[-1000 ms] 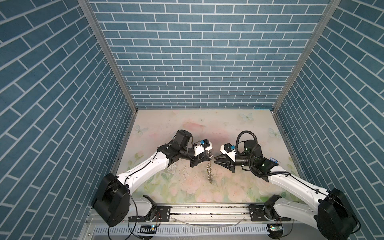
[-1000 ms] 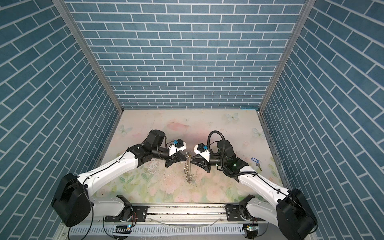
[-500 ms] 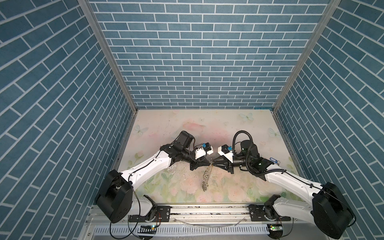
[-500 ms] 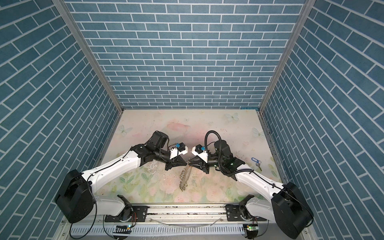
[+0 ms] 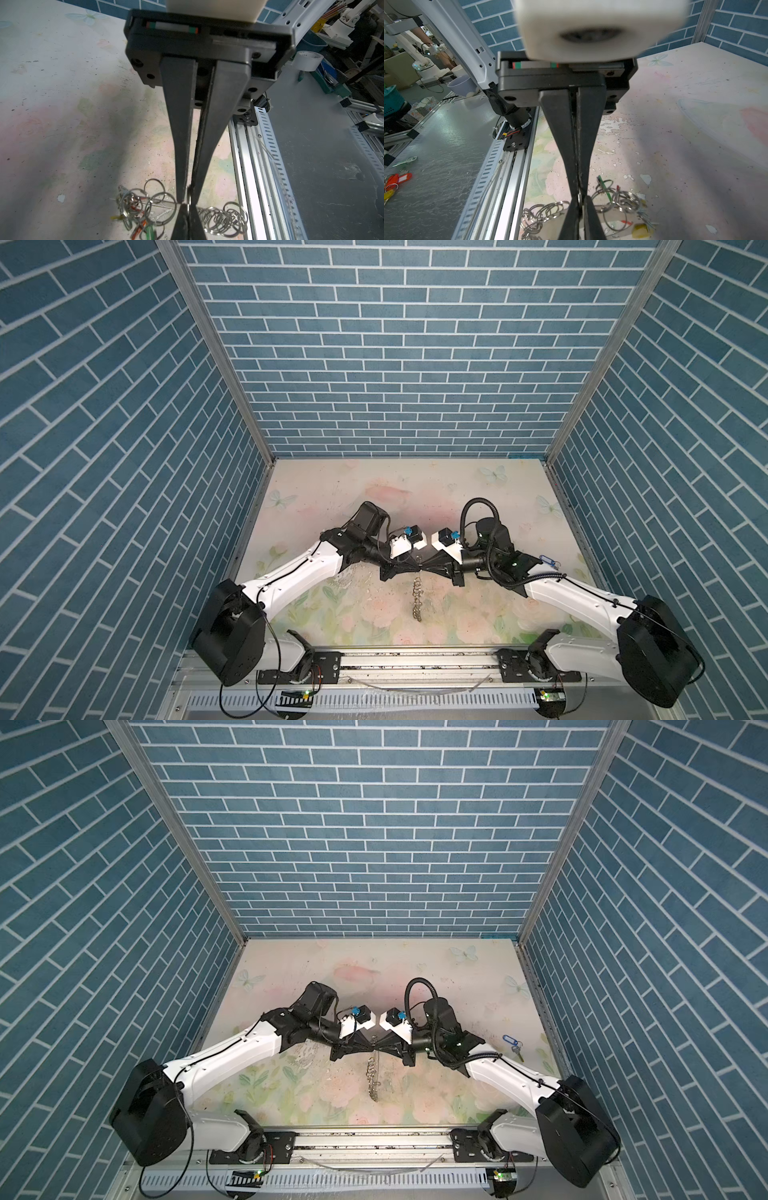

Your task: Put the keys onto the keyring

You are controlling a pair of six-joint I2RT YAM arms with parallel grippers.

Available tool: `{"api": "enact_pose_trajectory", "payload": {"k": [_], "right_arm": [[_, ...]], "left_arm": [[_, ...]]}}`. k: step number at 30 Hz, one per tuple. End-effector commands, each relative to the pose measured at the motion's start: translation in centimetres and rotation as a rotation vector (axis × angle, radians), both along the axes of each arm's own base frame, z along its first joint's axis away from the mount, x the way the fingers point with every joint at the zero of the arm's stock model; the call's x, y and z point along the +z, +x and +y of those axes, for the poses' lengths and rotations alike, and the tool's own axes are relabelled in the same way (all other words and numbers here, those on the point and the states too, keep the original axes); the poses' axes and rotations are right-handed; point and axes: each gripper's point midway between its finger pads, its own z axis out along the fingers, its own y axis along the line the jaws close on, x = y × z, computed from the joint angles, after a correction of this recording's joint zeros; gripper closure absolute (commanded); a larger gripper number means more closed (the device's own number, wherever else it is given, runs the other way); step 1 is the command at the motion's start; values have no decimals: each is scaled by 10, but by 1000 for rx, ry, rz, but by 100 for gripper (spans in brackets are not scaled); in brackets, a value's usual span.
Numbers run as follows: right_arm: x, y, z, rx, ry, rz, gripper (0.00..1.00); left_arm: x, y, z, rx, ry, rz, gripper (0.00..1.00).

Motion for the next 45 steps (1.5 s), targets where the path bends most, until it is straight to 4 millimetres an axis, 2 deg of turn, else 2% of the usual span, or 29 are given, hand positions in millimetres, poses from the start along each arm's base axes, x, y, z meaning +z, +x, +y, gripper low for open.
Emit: {"api": "enact_pose_trajectory", "payload": {"k": [1,6,9,13,14,16,24,41,45], "right_arm": [[12,1,5,32,21,-35,95],[13,0,4,29,22,-38,100],[21,3,1,-5,75,-56,100],[37,15,-10,-80,189,-60,100],[40,18,-13,-97,217,-61,100],[45,20,-15,-106,259,-59,100],[57,22,-10,-81,409,-29,100],[54,13,6,-13,446,7,100],[54,13,8,-12,449,9,100]], "left_arm": [[10,-3,-4,-32,-37,-17,100],[12,-2,-3,-20,-46,-41,100],[18,0,-1,1,-91,-54,95],[35,15,11,86,-261,-59,76],[41,18,13,104,-295,-76,73],[39,20,18,130,-322,-88,72],[41,21,17,137,-410,-110,76],[44,25,13,135,-441,-85,86],[45,22,12,115,-450,-66,91]]}}
